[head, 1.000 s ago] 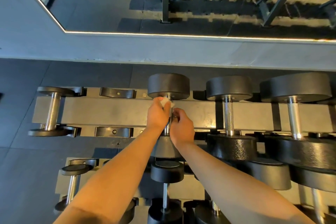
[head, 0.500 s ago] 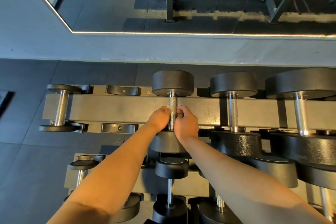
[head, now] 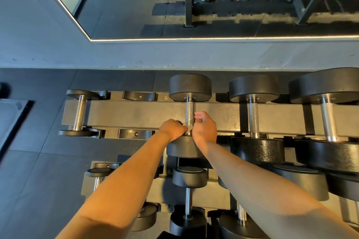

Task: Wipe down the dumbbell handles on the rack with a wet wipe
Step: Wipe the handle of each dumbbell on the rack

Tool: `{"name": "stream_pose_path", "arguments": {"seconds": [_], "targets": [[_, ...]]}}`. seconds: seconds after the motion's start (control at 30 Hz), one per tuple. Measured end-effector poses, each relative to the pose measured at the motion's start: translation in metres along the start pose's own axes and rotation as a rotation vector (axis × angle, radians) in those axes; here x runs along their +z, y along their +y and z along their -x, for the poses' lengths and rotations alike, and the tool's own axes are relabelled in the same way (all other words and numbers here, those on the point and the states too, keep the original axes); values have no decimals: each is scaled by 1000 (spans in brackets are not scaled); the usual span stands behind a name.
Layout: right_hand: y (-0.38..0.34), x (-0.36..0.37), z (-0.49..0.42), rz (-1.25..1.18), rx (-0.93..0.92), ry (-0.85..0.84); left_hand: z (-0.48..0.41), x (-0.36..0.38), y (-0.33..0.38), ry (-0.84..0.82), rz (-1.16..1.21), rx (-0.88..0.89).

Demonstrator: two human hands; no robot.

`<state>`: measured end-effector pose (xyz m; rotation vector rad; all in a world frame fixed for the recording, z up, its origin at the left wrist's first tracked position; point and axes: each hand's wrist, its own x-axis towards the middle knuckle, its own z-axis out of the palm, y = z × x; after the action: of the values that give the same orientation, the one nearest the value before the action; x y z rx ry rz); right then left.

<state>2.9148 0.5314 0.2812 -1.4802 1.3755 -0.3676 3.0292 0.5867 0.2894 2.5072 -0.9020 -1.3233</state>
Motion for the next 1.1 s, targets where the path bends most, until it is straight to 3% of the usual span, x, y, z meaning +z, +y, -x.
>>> {"name": "stream_pose_path", "arguments": {"seconds": [0.1,0.23,0.33,0.47,0.7,0.97,1.1], "targets": [[6,-2,-4,-59,31,31,2,9,-12,160,198,15],[11,-2,-7,-83,17,48,-6,12,-2,250,276,60],[14,-3,-9,-85,-8,52,-16,10,10,178,318,4],[13,-6,-10,-6,-38,70,-11,4,4,38,167,-63],[3,-10,3,17,17,55,-8,7,4,18,244,-68],[-4,-4,3,48,-24,-19,-17,16,7,432,525,70],[-1,-2,1,86,-11,12,-31,5,17,420,620,50]]}}
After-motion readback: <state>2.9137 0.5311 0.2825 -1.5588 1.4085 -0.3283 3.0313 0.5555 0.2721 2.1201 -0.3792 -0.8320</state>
